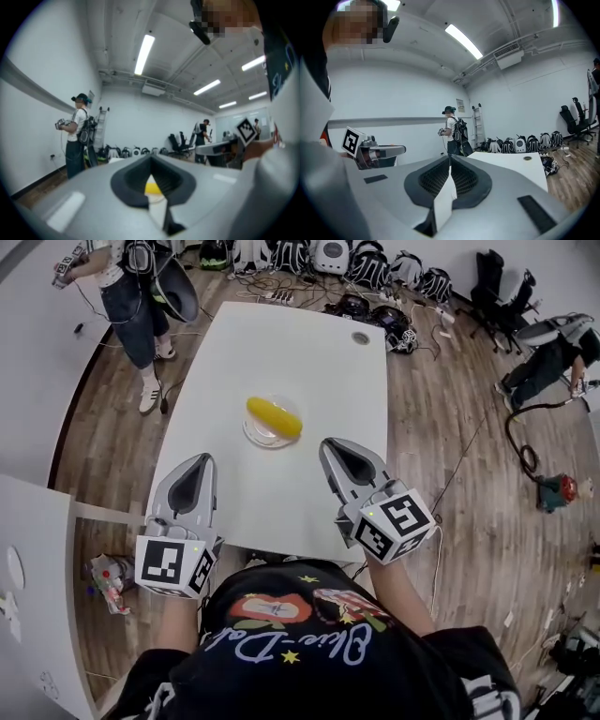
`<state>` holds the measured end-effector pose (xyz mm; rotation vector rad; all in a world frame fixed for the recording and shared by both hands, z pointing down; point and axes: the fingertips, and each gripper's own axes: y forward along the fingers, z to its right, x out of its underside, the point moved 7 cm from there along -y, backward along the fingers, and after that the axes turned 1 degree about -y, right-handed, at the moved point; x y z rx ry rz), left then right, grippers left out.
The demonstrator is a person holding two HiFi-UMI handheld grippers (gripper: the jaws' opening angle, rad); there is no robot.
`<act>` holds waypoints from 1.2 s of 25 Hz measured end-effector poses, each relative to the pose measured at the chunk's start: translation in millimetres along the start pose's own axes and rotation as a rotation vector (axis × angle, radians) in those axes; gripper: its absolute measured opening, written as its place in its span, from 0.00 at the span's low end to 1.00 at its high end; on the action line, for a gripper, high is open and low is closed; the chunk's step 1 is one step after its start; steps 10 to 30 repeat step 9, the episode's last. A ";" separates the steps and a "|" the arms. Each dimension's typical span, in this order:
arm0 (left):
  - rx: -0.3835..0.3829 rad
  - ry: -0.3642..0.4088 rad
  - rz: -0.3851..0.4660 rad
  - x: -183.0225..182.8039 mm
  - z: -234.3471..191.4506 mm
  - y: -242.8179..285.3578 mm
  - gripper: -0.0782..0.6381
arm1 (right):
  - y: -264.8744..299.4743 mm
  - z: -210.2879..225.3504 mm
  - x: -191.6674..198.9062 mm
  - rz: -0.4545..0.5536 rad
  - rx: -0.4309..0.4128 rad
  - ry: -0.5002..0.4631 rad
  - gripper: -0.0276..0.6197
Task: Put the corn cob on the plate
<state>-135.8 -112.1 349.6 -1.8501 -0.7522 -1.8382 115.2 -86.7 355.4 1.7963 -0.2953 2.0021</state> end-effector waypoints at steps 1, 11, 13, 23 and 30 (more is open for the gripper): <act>-0.001 0.004 0.000 0.5 -0.1 -0.9 0.10 | 0.4 -0.4 0.5 0.000 -0.002 0.001 0.08; -0.016 0.004 -0.015 -0.9 -8.8 -3.1 0.10 | 7.5 -3.0 -3.6 -0.015 0.001 -0.005 0.08; -0.016 0.004 -0.015 -0.9 -8.8 -3.1 0.10 | 7.5 -3.0 -3.6 -0.015 0.001 -0.005 0.08; -0.016 0.004 -0.015 -0.9 -8.8 -3.1 0.10 | 7.5 -3.0 -3.6 -0.015 0.001 -0.005 0.08; -0.016 0.004 -0.015 -0.9 -8.8 -3.1 0.10 | 7.5 -3.0 -3.6 -0.015 0.001 -0.005 0.08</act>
